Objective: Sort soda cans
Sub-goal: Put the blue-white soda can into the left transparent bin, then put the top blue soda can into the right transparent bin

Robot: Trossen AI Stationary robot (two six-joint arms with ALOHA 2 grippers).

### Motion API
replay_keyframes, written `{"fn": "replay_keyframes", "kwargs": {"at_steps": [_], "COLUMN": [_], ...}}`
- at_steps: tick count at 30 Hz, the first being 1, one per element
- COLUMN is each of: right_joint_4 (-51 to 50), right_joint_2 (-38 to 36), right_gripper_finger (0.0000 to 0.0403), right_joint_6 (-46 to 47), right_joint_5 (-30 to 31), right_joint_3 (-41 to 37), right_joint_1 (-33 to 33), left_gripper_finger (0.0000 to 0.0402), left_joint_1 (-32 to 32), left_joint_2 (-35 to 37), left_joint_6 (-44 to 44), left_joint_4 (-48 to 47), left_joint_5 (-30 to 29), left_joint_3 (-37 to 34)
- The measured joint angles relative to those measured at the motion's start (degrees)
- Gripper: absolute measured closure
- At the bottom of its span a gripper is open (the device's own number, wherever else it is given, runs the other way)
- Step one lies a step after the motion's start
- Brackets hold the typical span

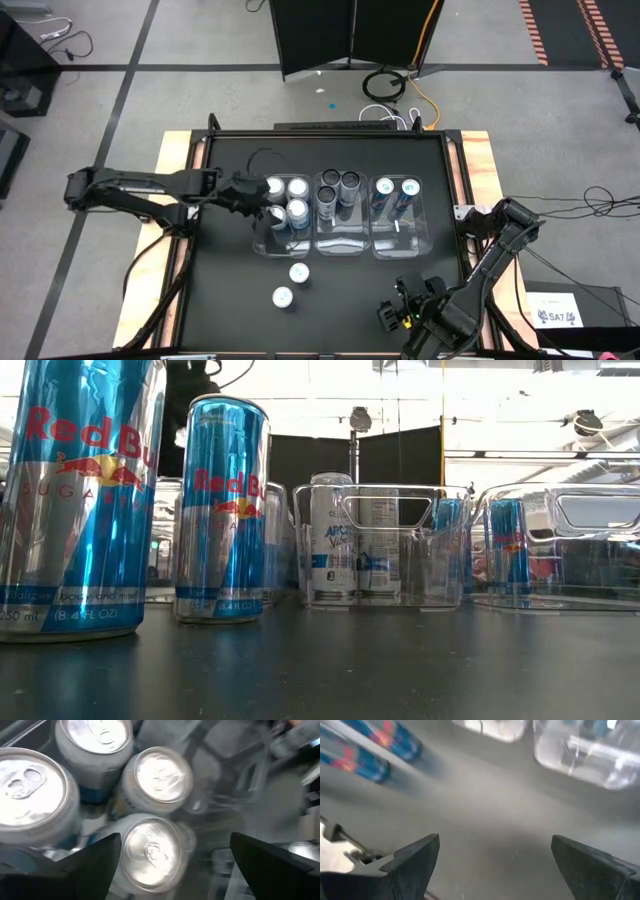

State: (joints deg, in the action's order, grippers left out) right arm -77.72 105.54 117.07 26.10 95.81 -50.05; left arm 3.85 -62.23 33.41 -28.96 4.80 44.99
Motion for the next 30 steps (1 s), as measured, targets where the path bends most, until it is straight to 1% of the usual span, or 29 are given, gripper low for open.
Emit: {"fn": "replay_keyframes", "kwargs": {"at_steps": [4, 8, 10, 14, 16, 18, 20, 22, 25, 28, 30], "right_joint_4": [-0.01, 3.28, 8.58, 22.84, 30.29, 37.38, 42.63, 46.2, 49.12, 48.4, 46.67], "right_joint_2": [0.0, 0.0, 0.0, 0.0, 0.0, 0.0, 0.0, 0.0, 0.0, 0.54, 2.41], "right_gripper_finger": [0.0026, 0.0026, 0.0026, 0.0026, 0.0026, 0.0026, 0.0026, 0.0026, 0.0026, 0.0026, 0.0026], "right_joint_6": [-3.6, -12.98, -22.84, -47.89, -59.28, -70.51, -81.31, -89.68, -95.33, -98.87, -100.7], "right_joint_5": [6.9, 13.23, 14.81, 15.8, 15.77, 14.05, 8.73, 3.8, 0.86, -1.61, -3.62], "right_joint_3": [-0.01, -0.02, 0.0, -0.02, -0.01, 0.0, 0.0, 0.0, 0.06, 1.69, 4.66], "right_joint_1": [1.55, 5.25, 7.61, 12.89, 15.52, 18.24, 21.28, 23.88, 26.75, 28.43, 29.29], "left_gripper_finger": [0.002, 0.002, 0.002, 0.002, 0.002, 0.002, 0.002, 0.002, 0.002, 0.002, 0.002], "left_joint_1": [-0.86, -4.04, -6.16, -10.32, -12.07, -13.76, -15.27, -16.53, -17.58, -18.4, -18.87], "left_joint_2": [4.2, 7.35, 8.62, 10.63, 11.36, 11.98, 12.47, 13.03, 13.91, 14.62, 15.07], "left_joint_6": [3.9, 6.79, 8.1, 9.72, 10.15, 11.26, 11.43, 12.17, 12.8, 13.31, 13.79], "left_joint_4": [-0.23, -1.35, -2.94, -5.34, -5.15, -5.85, -7.17, -9.01, -10.83, -11.44, -11.6], "left_joint_5": [2.11, 2.24, 1.52, -1.79, -2.2, -2.4, -3.02, -3.74, -3.67, -1.79, -1.27], "left_joint_3": [0.0, 0.04, 0.09, 0.07, 0.09, 0.09, 0.09, 0.09, 0.09, 0.09, 0.09]}}
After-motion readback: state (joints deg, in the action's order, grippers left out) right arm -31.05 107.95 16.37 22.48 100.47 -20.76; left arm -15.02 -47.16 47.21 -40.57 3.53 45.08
